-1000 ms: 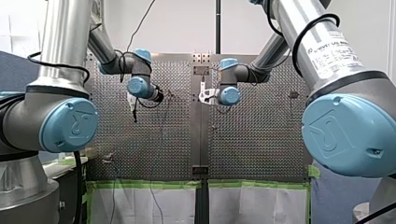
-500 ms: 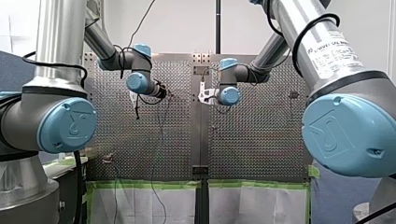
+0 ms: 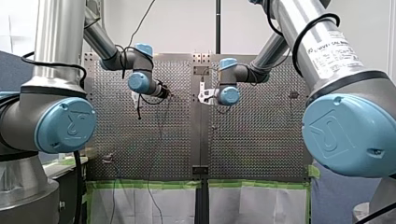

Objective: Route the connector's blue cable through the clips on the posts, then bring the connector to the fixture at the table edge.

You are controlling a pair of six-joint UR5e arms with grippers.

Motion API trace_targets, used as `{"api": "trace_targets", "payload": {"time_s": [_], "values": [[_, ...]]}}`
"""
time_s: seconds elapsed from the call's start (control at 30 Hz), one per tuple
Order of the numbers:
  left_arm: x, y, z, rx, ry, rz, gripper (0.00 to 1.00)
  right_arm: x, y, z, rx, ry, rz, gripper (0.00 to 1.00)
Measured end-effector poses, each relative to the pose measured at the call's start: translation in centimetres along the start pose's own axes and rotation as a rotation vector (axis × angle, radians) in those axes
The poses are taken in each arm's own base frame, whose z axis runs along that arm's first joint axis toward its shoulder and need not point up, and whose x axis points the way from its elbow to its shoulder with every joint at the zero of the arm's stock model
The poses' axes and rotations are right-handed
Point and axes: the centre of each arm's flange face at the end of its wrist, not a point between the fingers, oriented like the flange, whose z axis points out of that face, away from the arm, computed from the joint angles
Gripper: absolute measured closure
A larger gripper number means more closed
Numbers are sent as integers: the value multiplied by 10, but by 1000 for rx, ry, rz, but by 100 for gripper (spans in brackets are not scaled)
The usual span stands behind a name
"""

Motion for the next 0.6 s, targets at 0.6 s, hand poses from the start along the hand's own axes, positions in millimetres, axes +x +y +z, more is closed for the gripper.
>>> {"api": "trace_targets", "payload": {"time_s": [0.6], "values": [[6,-19,-6,16,-14,53,1,-4,6,-3,-17,-42,-1,100]]}}
